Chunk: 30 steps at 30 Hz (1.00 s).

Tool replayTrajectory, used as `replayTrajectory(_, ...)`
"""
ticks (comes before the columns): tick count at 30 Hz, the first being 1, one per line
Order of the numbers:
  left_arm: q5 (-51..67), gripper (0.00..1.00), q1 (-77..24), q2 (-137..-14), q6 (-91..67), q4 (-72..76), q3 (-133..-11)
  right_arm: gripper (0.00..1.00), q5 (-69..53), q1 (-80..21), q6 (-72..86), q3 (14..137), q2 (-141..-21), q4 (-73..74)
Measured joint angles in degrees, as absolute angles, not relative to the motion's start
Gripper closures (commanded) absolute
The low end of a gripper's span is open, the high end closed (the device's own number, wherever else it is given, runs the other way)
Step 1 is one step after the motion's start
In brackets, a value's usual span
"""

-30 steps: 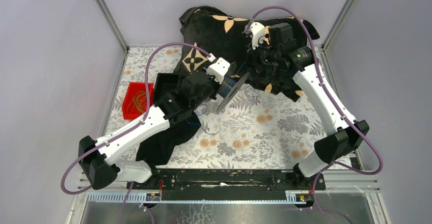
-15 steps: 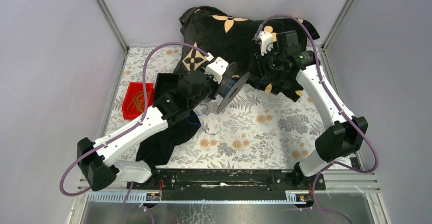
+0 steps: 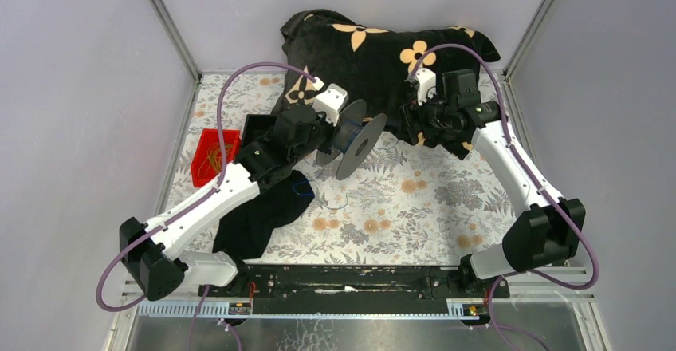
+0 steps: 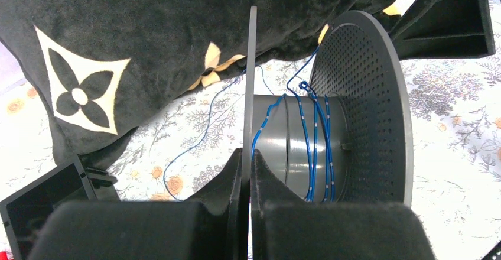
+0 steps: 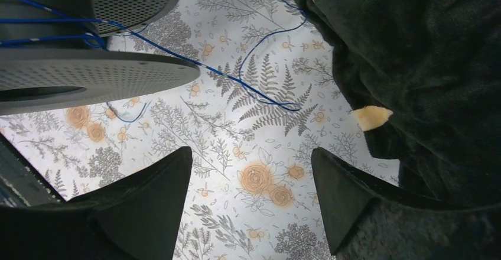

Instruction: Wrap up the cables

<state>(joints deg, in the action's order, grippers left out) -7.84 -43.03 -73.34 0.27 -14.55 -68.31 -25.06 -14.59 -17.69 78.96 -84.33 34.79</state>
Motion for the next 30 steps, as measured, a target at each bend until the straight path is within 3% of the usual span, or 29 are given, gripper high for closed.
replayTrajectory(12,-5.9,1.00,-42.0,-73.3,-2.4,-18.0,-71.7,0.20,-24.6,-11.6,-9.6,63.5,-79.9,17.7)
replayTrajectory(30,-0.4,1.00,-38.8,-72.4,-16.1,-20.8,-75.0,0.35,-25.2,-11.5,11.6,40.2,-81.3,-24.4)
